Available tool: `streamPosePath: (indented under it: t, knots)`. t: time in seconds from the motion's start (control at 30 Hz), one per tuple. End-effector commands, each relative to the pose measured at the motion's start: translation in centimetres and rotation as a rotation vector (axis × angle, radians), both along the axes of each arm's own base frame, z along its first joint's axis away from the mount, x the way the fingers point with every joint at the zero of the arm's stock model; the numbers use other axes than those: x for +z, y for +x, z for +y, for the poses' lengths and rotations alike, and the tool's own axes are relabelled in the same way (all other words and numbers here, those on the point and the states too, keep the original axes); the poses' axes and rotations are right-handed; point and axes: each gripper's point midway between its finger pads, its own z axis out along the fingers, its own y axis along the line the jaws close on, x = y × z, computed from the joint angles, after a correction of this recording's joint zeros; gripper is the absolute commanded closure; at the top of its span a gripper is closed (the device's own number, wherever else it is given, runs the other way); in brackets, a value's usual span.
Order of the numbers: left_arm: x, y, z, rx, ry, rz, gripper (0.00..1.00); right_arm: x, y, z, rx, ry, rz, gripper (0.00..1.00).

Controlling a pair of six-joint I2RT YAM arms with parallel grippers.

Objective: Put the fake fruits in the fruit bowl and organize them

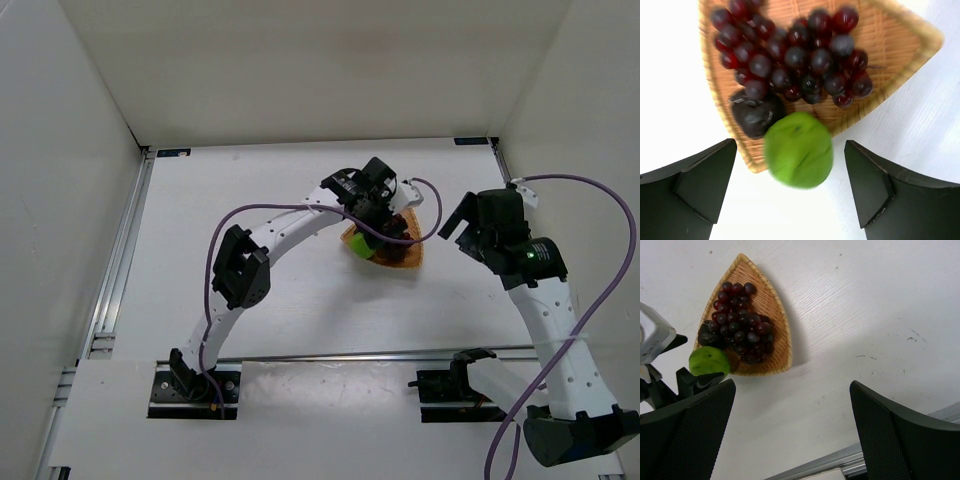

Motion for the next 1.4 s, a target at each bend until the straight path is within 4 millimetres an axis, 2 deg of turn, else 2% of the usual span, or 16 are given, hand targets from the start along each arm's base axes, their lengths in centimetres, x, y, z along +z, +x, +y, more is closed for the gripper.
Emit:
streamPosePath:
  t: [0.0, 0.17, 0.27, 0.4, 0.43, 0.5, 0.53, 0.57, 0.63, 0.67, 0.77, 0.8, 0.87, 0.9, 1.13, 1.37]
  knots:
    - [12.6, 0.8, -0.6, 0.02, -0.211, -0.185, 0.0, 1.0, -0.4, -0.7, -0.034, -0.004, -0.038, 0.01]
    - [19.1, 1.3, -0.4, 0.063, -0.329, -0.292, 0.0, 0.4, -0.6, -0.5, -0.04, 0.014, -0.028, 0.01]
    - [22.6, 1.3, 1.1, 0.116, -0.366, -0.362, 0.0, 0.3, -0.9, -0.4, -0.033, 0.02, -0.027, 0.01]
    - [23.4, 3.7, 8.5, 0.286, -0.314, -0.395, 0.0, -1.0, -1.3, -0.5, -0.033, 0.013, 0.0, 0.01]
    - [20.7, 5.5, 12.1, 0.378, -0.243, -0.368, 0.0, -1.5, -1.4, -0.3, -0.018, 0.013, 0.016, 0.01]
    - [19.2, 6.5, 16.4, 0.47, -0.195, -0.348, 0.0, -3.2, -1.9, -0.2, -0.009, 0.011, 0.061, 0.01]
    - [19.6, 7.4, 20.3, 0.547, -0.189, -0.363, 0.0, -3.8, -2.1, -0.2, -0.016, 0.015, 0.076, 0.01]
    - [16.8, 7.2, 22.7, 0.583, -0.116, -0.327, 0.0, -4.5, -2.3, -0.2, -0.017, 0.01, 0.094, 0.01]
    - [16.3, 6.5, 26.9, 0.661, -0.072, -0.337, 0.0, -6.4, -2.8, -0.2, -0.02, 0.023, 0.14, 0.01]
    - [14.4, 6.6, 30.5, 0.737, -0.026, -0.314, 0.0, -6.6, -2.5, 0.2, -0.011, 0.039, 0.119, 0.01]
    - [14.5, 5.3, 37.1, 0.897, -0.037, -0.32, 0.0, -8.3, -2.2, 0.5, -0.005, 0.073, 0.141, 0.01]
    - [12.3, 4.2, 38.5, 0.952, -0.023, -0.273, 0.0, -8.4, -2.0, 1.0, 0.009, 0.099, 0.147, 0.0]
    - [12.3, 2.7, 40.9, 1.037, -0.048, -0.281, 0.0, -9.4, -1.9, 0.9, 0.005, 0.115, 0.186, 0.0]
    - [10.5, 1.8, 42.8, 1.111, -0.041, -0.246, 0.0, -9.7, -2.1, 0.9, 0.005, 0.126, 0.197, 0.0]
    - [7.5, -2.6, 47.8, 1.375, -0.101, -0.157, 0.0, -9.2, -1.2, 0.8, 0.039, 0.149, 0.162, 0.0]
    - [7.0, -3.2, 48.0, 1.413, -0.182, -0.101, 0.0, -7.5, -1.1, 1.2, 0.067, 0.164, 0.104, 0.0]
